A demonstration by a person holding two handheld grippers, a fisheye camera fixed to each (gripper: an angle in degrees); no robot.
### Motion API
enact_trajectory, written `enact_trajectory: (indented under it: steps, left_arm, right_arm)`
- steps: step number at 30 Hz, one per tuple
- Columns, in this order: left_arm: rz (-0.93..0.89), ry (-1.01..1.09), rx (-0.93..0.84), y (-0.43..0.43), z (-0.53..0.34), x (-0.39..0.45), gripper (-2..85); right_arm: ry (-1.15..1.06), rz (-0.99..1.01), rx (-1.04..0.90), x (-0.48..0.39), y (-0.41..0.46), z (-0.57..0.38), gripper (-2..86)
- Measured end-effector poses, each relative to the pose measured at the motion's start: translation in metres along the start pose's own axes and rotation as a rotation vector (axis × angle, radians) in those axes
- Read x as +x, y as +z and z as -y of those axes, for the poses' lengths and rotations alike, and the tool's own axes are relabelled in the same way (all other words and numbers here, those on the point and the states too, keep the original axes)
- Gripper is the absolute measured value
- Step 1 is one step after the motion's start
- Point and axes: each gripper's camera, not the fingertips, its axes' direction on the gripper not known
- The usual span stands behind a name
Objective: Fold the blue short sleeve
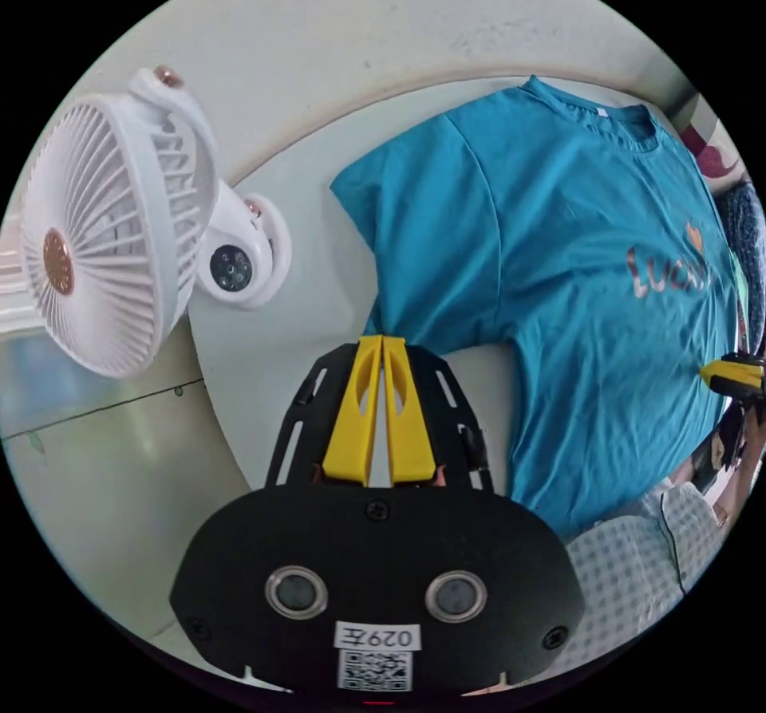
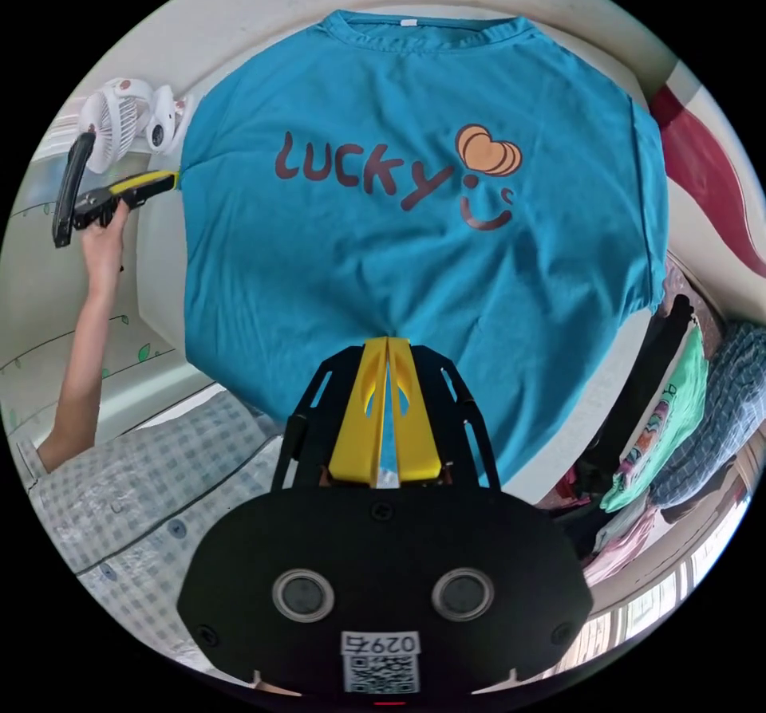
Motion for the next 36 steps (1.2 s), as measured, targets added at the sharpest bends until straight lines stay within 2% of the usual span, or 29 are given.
enact_trajectory:
  steps: [3,5,7,9,12,14,16,19,20,21,23,26,33,36]
  left_arm:
    - [-0.024,-0.09,-0.044,-0.004,-0.036,-0.02,-1.0]
    - [-0.036,-0.198,-0.005,-0.021,-0.056,-0.042,-1.0]
    - [-0.207,-0.283,0.115,-0.052,-0.077,-0.063,-1.0]
    - [-0.369,-0.252,0.2,-0.071,-0.08,-0.06,-1.0]
    - [-0.459,-0.134,0.218,-0.085,-0.059,-0.026,-1.0]
    - [-0.439,-0.056,0.189,-0.082,-0.037,0.002,-1.0]
    - [-0.431,0.069,0.08,-0.067,-0.006,0.042,-1.0]
    - [-0.369,0.169,-0.093,-0.045,0.001,0.083,-1.0]
    - [-0.344,0.172,-0.106,-0.043,-0.005,0.089,-1.0]
    - [-0.289,0.14,-0.036,-0.046,-0.02,0.094,-1.0]
    - [-0.244,0.13,0.006,-0.043,-0.039,0.103,-1.0]
    - [-0.191,0.122,0.034,-0.039,-0.044,0.11,-1.0]
    - [0.064,0.117,-0.134,-0.015,0.031,0.103,-1.0]
    - [0.03,0.093,-0.211,-0.002,0.038,0.085,-1.0]
  right_arm:
    - [-0.026,0.003,-0.002,0.008,-0.005,-0.004,-0.5]
    - [-0.037,0.013,-0.008,0.014,-0.008,-0.006,-0.5]
    - [-0.073,0.054,-0.066,0.02,-0.008,-0.007,-0.5]
    - [-0.109,0.11,-0.13,0.023,-0.006,-0.011,-0.5]
    - [-0.114,0.218,-0.004,0.04,-0.036,-0.025,-0.5]
    - [-0.065,0.212,0.103,0.061,-0.061,-0.027,-0.5]
    - [0.024,0.164,0.166,0.093,-0.082,-0.018,-0.5]
    - [0.047,0.076,0.048,0.115,-0.073,-0.004,-0.4]
    - [0.044,0.059,0.011,0.117,-0.067,-0.004,-0.4]
    - [0.01,0.054,-0.065,0.116,-0.053,-0.006,-0.4]
    - [0.003,0.079,-0.01,0.115,-0.053,-0.018,-0.5]
    - [-0.028,0.015,0.008,0.11,-0.055,-0.021,-0.5]
    - [-0.094,0.036,-0.009,0.104,-0.07,0.035,-0.5]
    - [-0.147,0.173,-0.096,0.113,-0.064,0.035,-0.3]
